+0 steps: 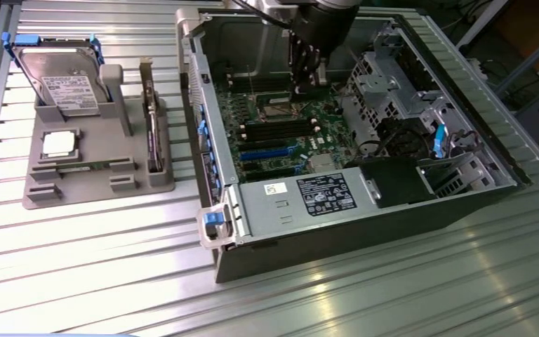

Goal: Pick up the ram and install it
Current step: 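Insert the ram into the slot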

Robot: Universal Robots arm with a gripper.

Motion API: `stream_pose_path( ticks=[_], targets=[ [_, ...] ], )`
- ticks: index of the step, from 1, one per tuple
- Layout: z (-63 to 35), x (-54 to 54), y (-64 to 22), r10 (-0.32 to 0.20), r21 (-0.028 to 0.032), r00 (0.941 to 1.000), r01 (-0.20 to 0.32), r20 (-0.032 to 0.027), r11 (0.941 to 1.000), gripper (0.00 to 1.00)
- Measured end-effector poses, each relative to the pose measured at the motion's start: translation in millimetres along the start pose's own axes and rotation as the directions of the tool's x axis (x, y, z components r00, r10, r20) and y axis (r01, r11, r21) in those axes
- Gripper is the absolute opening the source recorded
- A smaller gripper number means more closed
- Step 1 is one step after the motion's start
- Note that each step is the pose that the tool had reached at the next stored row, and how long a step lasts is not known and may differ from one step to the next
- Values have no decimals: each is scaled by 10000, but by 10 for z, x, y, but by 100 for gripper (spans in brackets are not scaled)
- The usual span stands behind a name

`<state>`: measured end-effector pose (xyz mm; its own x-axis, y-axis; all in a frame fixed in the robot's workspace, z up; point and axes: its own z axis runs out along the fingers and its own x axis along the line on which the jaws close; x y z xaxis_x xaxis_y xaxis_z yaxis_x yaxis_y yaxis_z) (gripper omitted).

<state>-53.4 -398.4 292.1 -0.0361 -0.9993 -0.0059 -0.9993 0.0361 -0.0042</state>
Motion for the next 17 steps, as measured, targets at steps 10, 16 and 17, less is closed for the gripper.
stream_pose_path(
  ticks=[10,16,17],
  targets=[
    [218,1,2,0,0,10000,0,0,10000,14],
    [264,47,2,1,0,10000,-1,-1,10000,14],
    [276,51,3,0,0,10000,0,-1,10000,14]
  ],
)
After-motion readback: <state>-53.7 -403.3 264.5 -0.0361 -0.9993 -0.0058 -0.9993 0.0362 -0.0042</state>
